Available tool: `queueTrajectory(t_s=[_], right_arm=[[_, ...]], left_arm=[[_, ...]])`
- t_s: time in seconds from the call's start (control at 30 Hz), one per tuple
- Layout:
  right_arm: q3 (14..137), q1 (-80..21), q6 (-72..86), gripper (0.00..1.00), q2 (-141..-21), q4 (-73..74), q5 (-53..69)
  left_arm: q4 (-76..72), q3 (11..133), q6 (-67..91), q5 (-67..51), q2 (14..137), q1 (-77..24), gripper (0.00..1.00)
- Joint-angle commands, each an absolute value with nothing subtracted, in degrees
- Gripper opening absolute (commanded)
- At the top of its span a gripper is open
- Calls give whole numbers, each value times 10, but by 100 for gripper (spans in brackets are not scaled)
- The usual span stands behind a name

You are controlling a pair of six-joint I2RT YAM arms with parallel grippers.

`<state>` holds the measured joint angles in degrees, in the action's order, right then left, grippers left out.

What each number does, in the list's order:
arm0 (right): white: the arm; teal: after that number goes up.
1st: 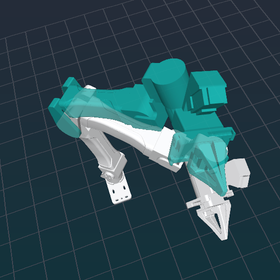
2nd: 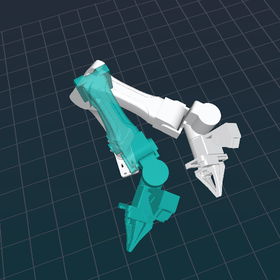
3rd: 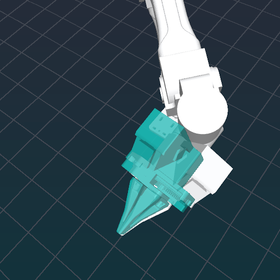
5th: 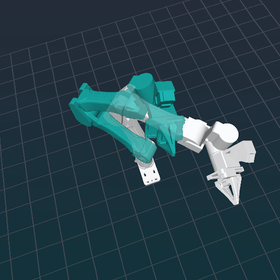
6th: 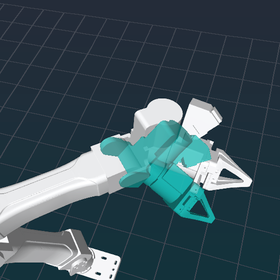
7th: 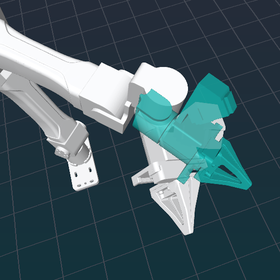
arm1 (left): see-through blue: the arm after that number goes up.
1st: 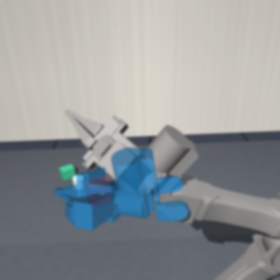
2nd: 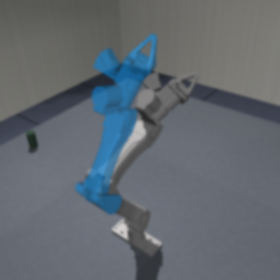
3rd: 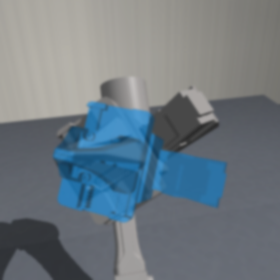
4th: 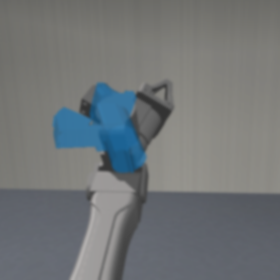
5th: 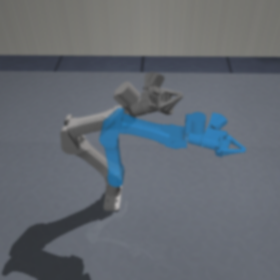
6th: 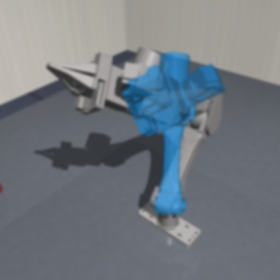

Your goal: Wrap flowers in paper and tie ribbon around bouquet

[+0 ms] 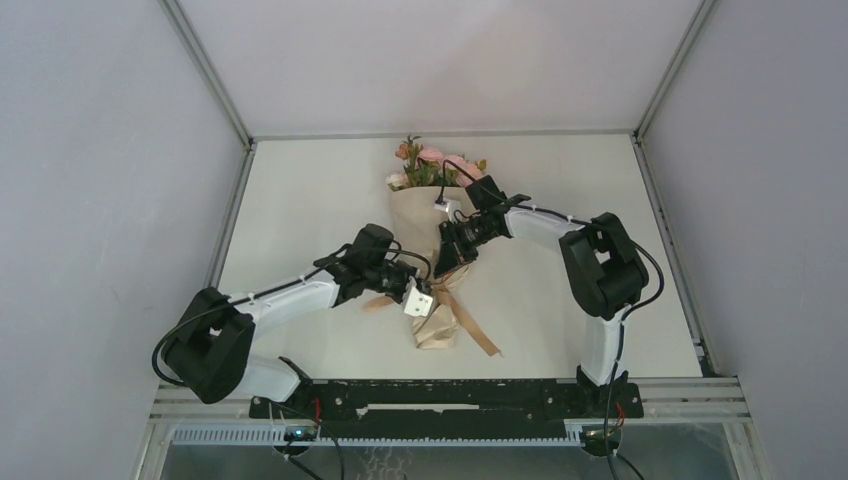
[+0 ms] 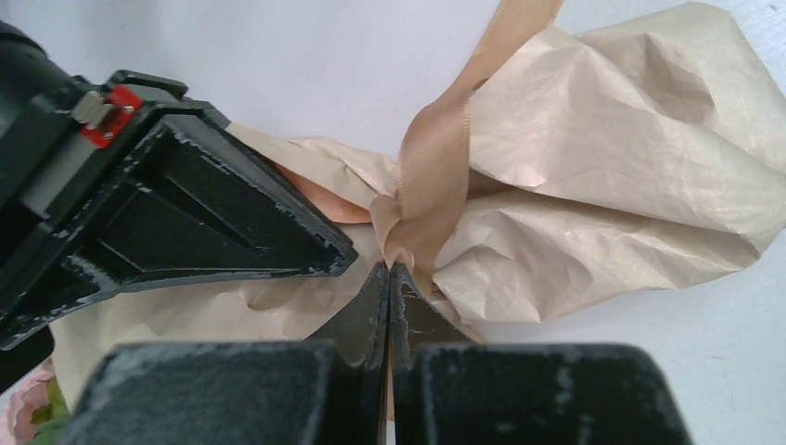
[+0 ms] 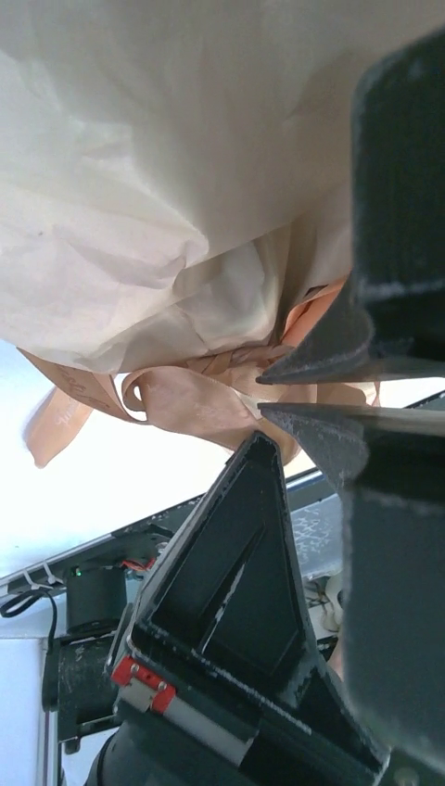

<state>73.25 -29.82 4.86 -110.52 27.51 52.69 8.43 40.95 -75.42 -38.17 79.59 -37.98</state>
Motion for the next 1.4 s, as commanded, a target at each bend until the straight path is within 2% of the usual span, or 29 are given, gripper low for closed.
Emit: queueTrajectory(t_s=[0.0, 0.13, 0.57, 0.63, 0.9, 1.37], right_arm=[[743, -310, 56, 24, -1112, 246, 518], [751, -320, 48, 33, -1121, 254, 500], [772, -339, 32, 40, -1152, 279, 508], [774, -338, 32, 36, -1155, 279, 510], [775, -334, 28, 0, -1151, 286, 535], [765, -310, 39, 0, -1092, 290, 516]], left_arm=[[59, 415, -733, -409, 771, -370, 0], [73, 414, -744, -415, 769, -368, 0], [81, 409, -758, -420, 778, -367, 0], [82, 408, -761, -417, 779, -368, 0], [87, 406, -765, -407, 782, -366, 0], [116, 390, -838, -381, 793, -364, 0]])
